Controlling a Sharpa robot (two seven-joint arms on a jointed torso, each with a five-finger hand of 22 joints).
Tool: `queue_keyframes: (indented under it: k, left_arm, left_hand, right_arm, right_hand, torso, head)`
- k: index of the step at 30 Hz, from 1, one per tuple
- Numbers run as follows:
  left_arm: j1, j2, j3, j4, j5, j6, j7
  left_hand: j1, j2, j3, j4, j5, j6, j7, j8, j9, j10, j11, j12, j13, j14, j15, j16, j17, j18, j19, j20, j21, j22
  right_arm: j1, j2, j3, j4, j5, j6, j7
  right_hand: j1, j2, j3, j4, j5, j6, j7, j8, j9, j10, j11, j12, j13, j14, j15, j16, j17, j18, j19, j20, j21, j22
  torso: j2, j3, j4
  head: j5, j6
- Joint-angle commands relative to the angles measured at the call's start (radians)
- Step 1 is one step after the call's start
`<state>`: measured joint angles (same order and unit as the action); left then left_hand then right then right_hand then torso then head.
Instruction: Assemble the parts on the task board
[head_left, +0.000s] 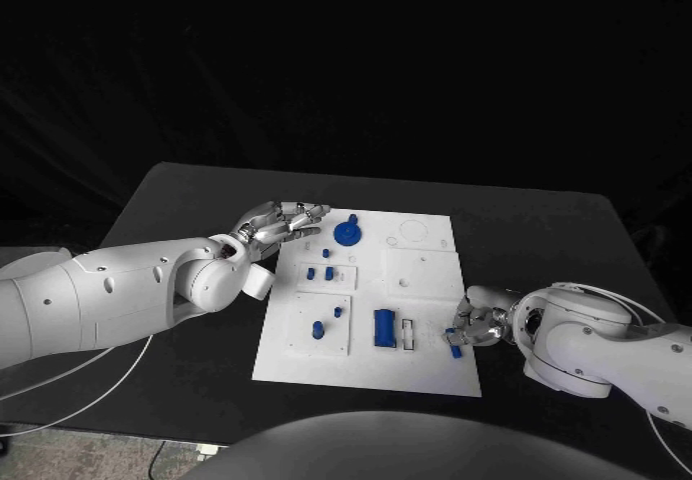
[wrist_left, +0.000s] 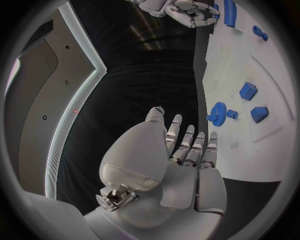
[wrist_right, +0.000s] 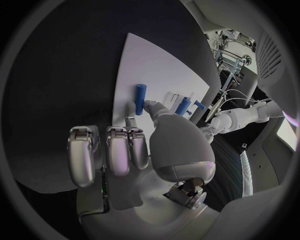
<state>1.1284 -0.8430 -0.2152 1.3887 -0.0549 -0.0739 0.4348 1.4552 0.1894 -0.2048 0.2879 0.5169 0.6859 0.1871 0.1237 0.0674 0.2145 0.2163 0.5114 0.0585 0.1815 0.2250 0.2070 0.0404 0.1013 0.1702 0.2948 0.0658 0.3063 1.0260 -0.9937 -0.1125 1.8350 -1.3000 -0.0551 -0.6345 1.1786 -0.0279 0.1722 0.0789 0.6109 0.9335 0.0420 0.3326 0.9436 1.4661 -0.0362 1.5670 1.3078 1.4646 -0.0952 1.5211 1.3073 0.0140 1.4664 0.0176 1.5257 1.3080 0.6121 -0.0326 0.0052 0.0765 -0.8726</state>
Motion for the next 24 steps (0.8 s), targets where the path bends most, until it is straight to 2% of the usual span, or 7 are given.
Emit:
queue_keyframes:
  k: [1,4,8,13,18,24]
  left_arm:
    - [-0.002,0.001,0.001,0.001,0.001,0.021,0.004]
    - [-0.003,0.001,0.001,0.001,0.001,0.021,0.004]
    - [-0.004,0.002,0.001,0.001,0.001,0.022,0.004]
    - [-0.004,0.003,0.001,0.0,0.001,0.021,0.004]
    - [-0.004,0.005,0.001,-0.001,0.001,0.02,0.006]
    - [-0.004,0.006,0.001,-0.001,0.001,0.02,0.005]
  left_hand:
    - [0.012,0.002,0.004,-0.001,0.005,0.007,0.026,0.005,0.001,0.006,-0.003,0.007,0.001,0.006,0.001,0.006,0.001,0.018,0.008,-0.001,0.004,0.001]
    - [0.012,0.002,0.005,-0.001,0.005,0.007,0.026,0.005,0.001,0.007,-0.002,0.007,0.001,0.006,0.001,0.006,0.001,0.018,0.008,-0.001,0.004,0.001]
    - [0.013,0.002,0.005,-0.001,0.005,0.008,0.026,0.005,0.002,0.008,-0.002,0.008,0.001,0.007,0.002,0.007,0.002,0.018,0.008,-0.001,0.004,0.001]
    - [0.013,0.002,0.005,-0.001,0.005,0.008,0.026,0.005,0.002,0.008,-0.002,0.008,0.001,0.007,0.002,0.007,0.002,0.018,0.008,-0.001,0.004,0.001]
    - [0.014,0.002,0.006,-0.001,0.006,0.005,0.027,0.005,0.001,0.008,-0.001,0.008,0.001,0.007,0.002,0.007,0.002,0.019,0.009,-0.001,0.004,0.001]
    - [0.014,0.002,0.006,-0.001,0.006,0.005,0.027,0.005,0.001,0.008,-0.001,0.008,0.001,0.007,0.002,0.007,0.002,0.019,0.009,-0.001,0.004,0.001]
  right_arm:
    - [-0.015,0.004,-0.011,-0.009,0.008,-0.006,-0.009]
    - [-0.015,0.002,-0.011,-0.007,0.04,-0.036,-0.005]
    - [-0.011,-0.005,-0.011,-0.001,0.144,-0.076,0.007]
    - [0.014,-0.01,-0.009,0.005,0.368,-0.113,0.02]
    - [0.036,-0.001,-0.009,0.006,0.518,-0.145,0.034]
    - [0.044,0.03,-0.009,-0.006,0.56,-0.136,0.038]
  right_hand:
    - [0.01,0.005,0.084,-0.068,0.048,0.006,-0.001,-0.032,-0.039,0.105,0.004,0.004,0.263,0.085,0.002,-0.006,0.153,0.0,0.082,-0.002,-0.004,0.245]
    - [-0.007,0.004,0.101,-0.071,0.084,0.011,-0.001,-0.029,-0.041,0.105,0.004,0.004,0.263,0.085,0.002,-0.006,0.154,-0.001,0.082,-0.001,-0.003,0.245]
    - [-0.028,0.007,0.113,-0.064,0.098,0.015,-0.002,-0.027,-0.042,0.105,0.004,0.004,0.263,0.085,0.002,-0.006,0.153,-0.001,0.082,0.0,-0.004,0.245]
    - [-0.047,0.005,0.127,-0.063,0.122,0.023,-0.004,-0.021,-0.041,0.105,0.002,0.004,0.263,0.084,0.0,-0.007,0.151,0.0,0.081,-0.001,-0.005,0.244]
    - [-0.054,0.004,0.13,-0.061,0.126,0.024,-0.004,-0.019,-0.04,0.105,0.001,0.004,0.263,0.085,0.0,-0.006,0.152,0.0,0.081,-0.001,-0.005,0.244]
    - [-0.069,0.001,0.137,-0.06,0.101,0.018,-0.005,-0.018,-0.039,0.105,0.001,0.004,0.263,0.084,-0.001,-0.008,0.149,0.0,0.081,-0.002,-0.006,0.244]
  torso:
    - [0.0,0.0006,0.0007]
    - [0.0,0.0006,0.0003]
    - [-0.001,0.0008,0.0015]
    - [-0.001,0.0005,0.0009]
    - [-0.001,-0.0003,-0.0003]
    - [0.0,-0.0004,0.0008]
  head:
    - [0.002,0.0]
    - [0.004,0.0]
    - [0.005,0.0]
    - [0.005,0.0]
    - [0.004,0.0]
    - [0.002,0.0]
